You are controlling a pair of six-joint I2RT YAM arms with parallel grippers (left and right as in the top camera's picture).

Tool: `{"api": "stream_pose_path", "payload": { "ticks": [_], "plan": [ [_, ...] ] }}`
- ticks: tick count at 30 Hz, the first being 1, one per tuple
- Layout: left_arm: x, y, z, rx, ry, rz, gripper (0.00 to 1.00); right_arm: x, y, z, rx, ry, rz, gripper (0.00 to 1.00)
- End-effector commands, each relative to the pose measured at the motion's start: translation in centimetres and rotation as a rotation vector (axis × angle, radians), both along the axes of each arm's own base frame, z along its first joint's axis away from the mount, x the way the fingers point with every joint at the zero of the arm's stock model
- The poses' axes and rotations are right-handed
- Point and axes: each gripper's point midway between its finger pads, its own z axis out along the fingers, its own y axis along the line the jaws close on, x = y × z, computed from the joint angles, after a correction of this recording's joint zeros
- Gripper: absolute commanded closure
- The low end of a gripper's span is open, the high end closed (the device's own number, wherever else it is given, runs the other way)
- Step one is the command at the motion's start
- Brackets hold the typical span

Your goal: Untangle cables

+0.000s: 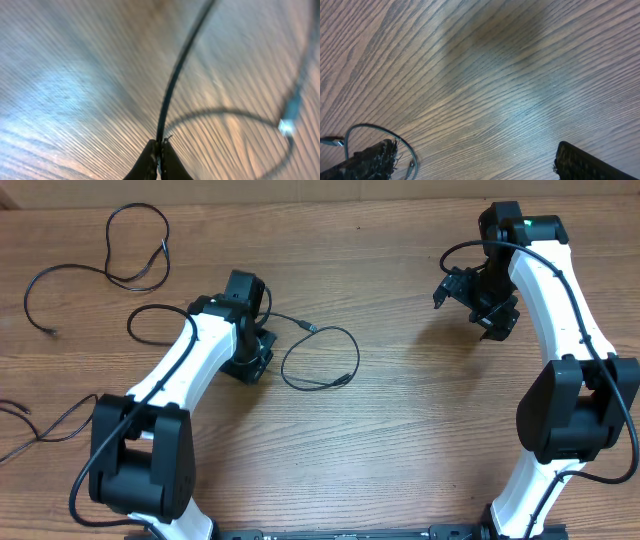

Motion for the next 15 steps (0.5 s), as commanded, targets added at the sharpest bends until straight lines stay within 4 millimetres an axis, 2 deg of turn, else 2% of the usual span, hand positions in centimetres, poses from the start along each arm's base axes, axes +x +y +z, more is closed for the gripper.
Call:
{"api": "stream_pose_path", "payload": {
  "ticks": [1,3,4,5,8,11,12,15],
  "plan": [
    [-0.2,-1.9,1.0,-0.028,-0.037,-0.2,0.73,0.4,0.3,1.0,0.003,-0.035,0.01,0.0],
    [-0.7,-2.5,1.0,-0.03,-0.024,-0.216,0.28,0.4,0.3,1.0,0.003,-0.037,0.01,0.0],
    [-0.9,-3.0,1.0,-0.038,-0.021,-0.227,0.18,0.5,0.3,1.0,0.003,-0.04,0.01,0.0],
    [-1.2,-3.6,1.0,-0.051,-0.018,-0.241,0.02,0.5,0.3,1.0,0.003,-0.041,0.01,0.0],
    [-1.8,-5.5,1.1,-0.069,-0.011,-0.231,0.0,0.6,0.3,1.0,0.003,-0.042,0.01,0.0],
    [-1.6,-7.8,1.4,-0.109,-0.046,-0.243,0.0,0.6,0.3,1.0,0.003,-0.042,0.01,0.0],
    [-1.4,-8.1,1.4,-0.098,-0.069,-0.274,0.06,0.6,0.3,1.0,0.003,-0.042,0.01,0.0],
    [-1.4,-8.2,1.3,-0.055,-0.077,-0.252,0.35,0.5,0.3,1.0,0.003,-0.042,0.01,0.0]
  ]
}}
